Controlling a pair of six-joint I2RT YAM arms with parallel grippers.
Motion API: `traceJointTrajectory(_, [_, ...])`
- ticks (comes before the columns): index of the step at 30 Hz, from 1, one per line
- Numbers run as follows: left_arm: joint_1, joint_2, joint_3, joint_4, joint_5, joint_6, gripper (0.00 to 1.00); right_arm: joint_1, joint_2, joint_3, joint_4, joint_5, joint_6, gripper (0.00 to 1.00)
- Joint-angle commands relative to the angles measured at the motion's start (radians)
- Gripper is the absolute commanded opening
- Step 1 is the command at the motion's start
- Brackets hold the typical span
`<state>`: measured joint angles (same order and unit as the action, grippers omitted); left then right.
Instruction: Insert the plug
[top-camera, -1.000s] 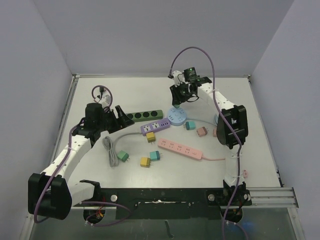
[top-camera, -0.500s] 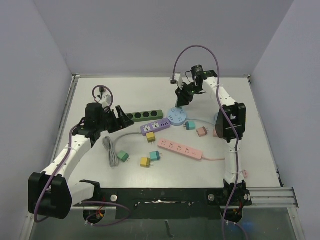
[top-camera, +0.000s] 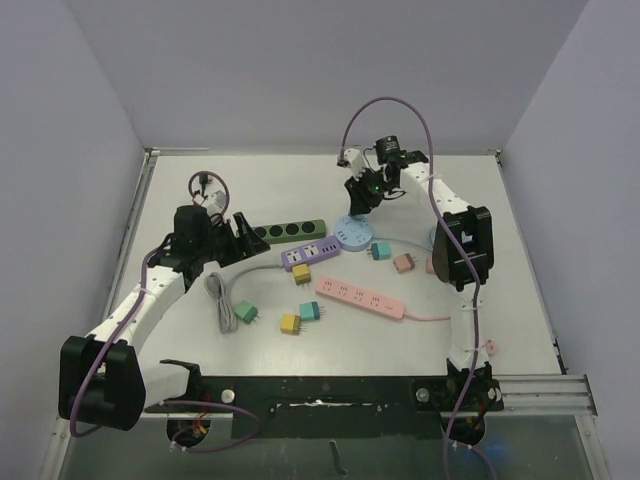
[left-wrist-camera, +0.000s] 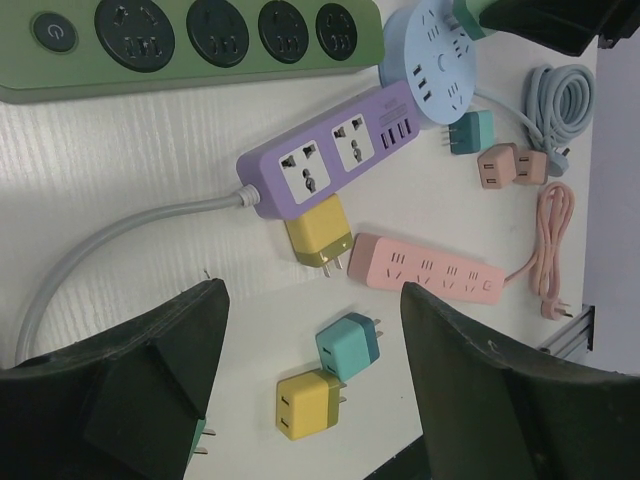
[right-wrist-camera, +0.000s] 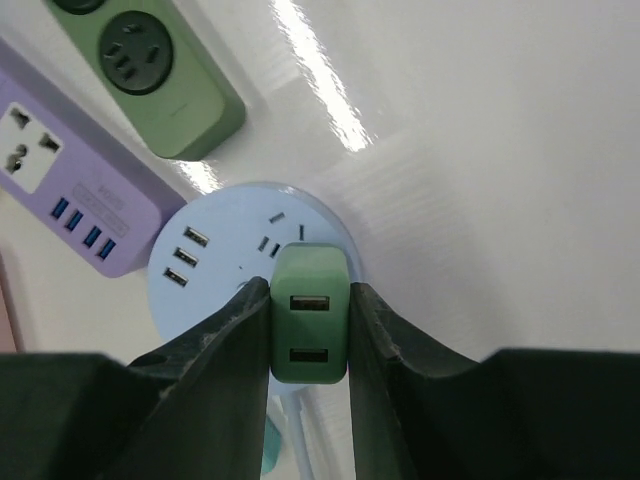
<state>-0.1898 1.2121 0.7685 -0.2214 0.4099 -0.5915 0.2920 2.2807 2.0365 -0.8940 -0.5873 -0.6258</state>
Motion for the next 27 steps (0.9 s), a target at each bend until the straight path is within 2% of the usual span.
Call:
traceJointTrajectory(1, [0.005,-0.009,0.0,0.068,0.021,0.002,0.68,0.017,-0.162,-0.186,0.261,0.274,0.466,0.0])
traceJointTrajectory(4, [0.004,-0.011,0.003,0.066,0.021,0.001,0.68,0.031,-0.23,-0.296,0.36,0.358,0.586,0.0])
traceJointTrajectory(8, [0.004,-0.019,-0.004,0.066,0.018,0.001,0.68,0.033,-0.254,-0.326,0.389,0.417,0.679,0.0])
traceJointTrajectory(20, [0.004,-0.025,-0.018,0.07,0.01,0.004,0.68,0.087,-0.276,-0.395,0.411,0.419,0.689,0.0])
traceJointTrajectory(27, [0.004,-0.019,-0.019,0.073,0.009,0.003,0.68,0.093,-0.36,-0.488,0.438,0.572,0.728,0.0])
